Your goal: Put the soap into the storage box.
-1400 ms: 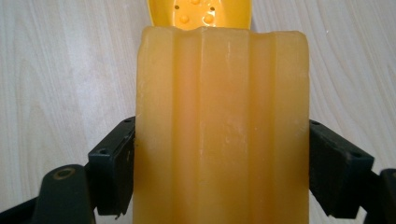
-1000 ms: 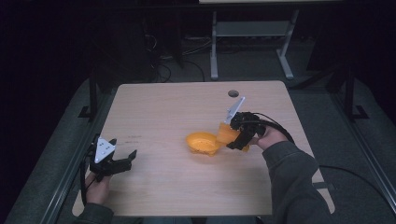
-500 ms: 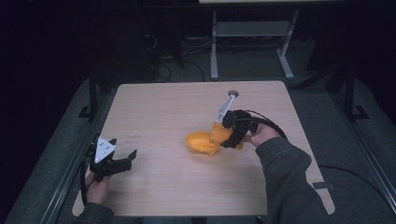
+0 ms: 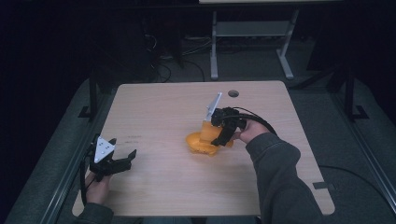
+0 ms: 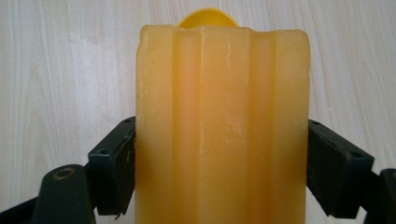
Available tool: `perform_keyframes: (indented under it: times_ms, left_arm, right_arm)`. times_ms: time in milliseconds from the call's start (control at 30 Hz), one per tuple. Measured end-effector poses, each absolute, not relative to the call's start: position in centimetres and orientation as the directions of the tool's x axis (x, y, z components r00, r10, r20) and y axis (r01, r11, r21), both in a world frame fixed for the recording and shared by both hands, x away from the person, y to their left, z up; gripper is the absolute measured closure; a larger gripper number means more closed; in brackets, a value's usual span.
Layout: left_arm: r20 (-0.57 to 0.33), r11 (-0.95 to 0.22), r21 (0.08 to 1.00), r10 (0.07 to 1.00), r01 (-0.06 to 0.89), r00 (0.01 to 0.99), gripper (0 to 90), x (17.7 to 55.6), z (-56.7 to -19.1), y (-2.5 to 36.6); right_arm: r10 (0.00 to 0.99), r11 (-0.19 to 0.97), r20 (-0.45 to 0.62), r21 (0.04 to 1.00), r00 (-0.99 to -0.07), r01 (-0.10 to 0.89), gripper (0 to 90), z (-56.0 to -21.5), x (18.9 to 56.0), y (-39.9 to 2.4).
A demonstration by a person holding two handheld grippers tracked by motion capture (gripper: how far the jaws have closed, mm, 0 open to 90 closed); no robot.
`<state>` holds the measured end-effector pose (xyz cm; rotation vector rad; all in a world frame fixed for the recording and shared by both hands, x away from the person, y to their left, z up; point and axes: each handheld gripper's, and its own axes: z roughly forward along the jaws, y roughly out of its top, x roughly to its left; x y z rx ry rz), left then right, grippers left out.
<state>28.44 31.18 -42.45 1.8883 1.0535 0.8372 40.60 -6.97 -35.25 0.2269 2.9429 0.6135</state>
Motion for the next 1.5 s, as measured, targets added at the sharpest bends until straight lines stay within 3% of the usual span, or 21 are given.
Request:
perform_keyframes:
  times_ms: [600,1500]
  left_arm:
    - [0.16,-0.332,0.873,0.887,0.357,0.433,14.1,28.5,-42.5,31.2]
    - [0.16,-0.329,0.876,0.888,0.353,0.432,14.1,28.5,-42.4,31.3]
  right_arm:
    - [0.13,0.916,-0.095,0.393,-0.987,0.083,20.6,-34.9,41.4,-4.3]
    - [0.115,0.945,-0.03,0.313,-0.993,0.1,20.6,-38.0,42.2,-2.0]
